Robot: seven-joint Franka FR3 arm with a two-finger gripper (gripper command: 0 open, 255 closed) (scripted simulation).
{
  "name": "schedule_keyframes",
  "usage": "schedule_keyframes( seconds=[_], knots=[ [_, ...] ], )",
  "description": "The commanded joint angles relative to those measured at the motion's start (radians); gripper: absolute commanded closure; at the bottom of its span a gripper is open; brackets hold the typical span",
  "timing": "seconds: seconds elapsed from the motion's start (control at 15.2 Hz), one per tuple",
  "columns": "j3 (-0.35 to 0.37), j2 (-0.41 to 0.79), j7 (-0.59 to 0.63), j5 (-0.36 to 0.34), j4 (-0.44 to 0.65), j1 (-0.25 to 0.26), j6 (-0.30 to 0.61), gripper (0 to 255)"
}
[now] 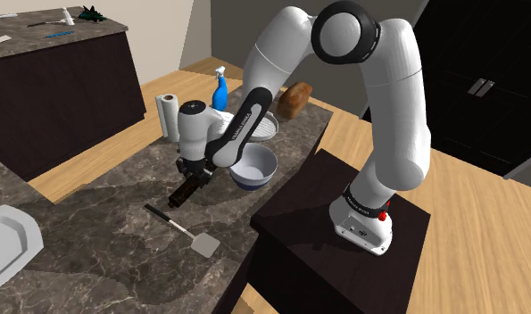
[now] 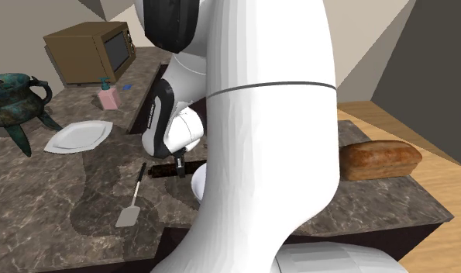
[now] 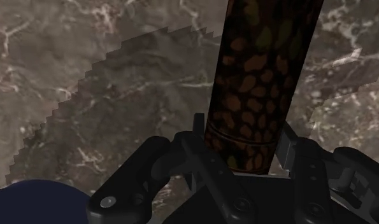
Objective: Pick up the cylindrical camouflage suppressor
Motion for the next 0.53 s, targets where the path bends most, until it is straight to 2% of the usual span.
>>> schedule_keyframes(
  seconds=[0.0,0.46],
  knots=[
    [0.012,-0.020,-0.006,0.009,-0.009,-0.009,-0.013,255],
    [0.064,-0.106,-0.041,0.057,-0.037,-0.050,-0.072,255]
  ],
)
